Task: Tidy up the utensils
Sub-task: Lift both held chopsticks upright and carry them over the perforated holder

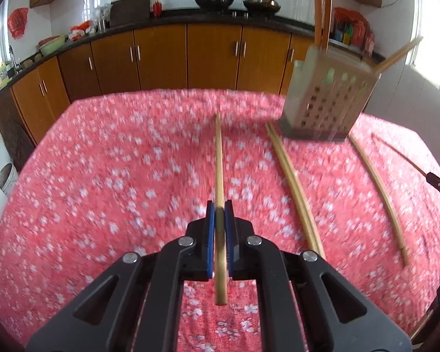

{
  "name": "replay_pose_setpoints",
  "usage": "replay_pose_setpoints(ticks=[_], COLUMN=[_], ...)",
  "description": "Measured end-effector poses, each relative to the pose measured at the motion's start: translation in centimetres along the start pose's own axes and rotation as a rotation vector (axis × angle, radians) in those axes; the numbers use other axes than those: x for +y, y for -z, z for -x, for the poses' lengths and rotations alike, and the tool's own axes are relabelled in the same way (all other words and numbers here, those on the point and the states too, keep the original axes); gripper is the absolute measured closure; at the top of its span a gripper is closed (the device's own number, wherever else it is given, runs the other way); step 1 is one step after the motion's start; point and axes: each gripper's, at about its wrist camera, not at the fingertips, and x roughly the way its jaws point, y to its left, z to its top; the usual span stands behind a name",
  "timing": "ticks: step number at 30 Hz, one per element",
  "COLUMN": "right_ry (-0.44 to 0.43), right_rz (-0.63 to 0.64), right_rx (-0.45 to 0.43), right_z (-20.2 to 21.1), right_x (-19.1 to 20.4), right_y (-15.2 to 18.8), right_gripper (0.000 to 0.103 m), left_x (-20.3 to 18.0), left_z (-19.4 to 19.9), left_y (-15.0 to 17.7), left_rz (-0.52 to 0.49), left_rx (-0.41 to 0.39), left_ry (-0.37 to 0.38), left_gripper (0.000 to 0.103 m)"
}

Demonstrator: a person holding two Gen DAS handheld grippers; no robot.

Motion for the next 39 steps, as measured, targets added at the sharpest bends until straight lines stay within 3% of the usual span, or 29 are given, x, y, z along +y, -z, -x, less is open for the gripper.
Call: replay_pose_setpoints(ticks=[9, 14, 21, 27, 33, 39], right_ry=[-0.027, -0.044, -0.065, -0.143, -0.277, -0.317], right_rz=[-0.009, 0.003, 0.007, 0.019, 0.019, 0.014], right_rx=[-0.185, -0.227, -0.254, -0.307, -0.392, -0.504], right_z=[5.0, 6.0, 6.8, 9.1, 12.2, 13.4], right_x=[0.1, 0.9, 0.0, 0.9, 3.3, 5.3], right_y=[-3.8, -4.7, -5.8, -7.6, -10.1, -12.5], right_gripper=[0.095, 0.095, 0.096, 0.096, 0.096, 0.096], left_x=[0.3, 0.0, -0.9, -2.3, -4.7, -6.8], left_z=[6.9, 8.0, 9.0, 11.7, 14.8, 15.9], left_y=[-5.7, -8.2, -9.4, -10.7, -12.9, -15.5], left_rz=[0.056, 0.057, 0.012, 0.000, -0.008, 0.036], left_rx=[-0.239, -0.275, -0.300, -0.349, -0.437, -0.517], left_ry=[0.019, 0.029, 0.035, 0.107, 0.202, 0.242], left_gripper=[0.095, 0.095, 0.095, 0.096, 0.096, 0.096])
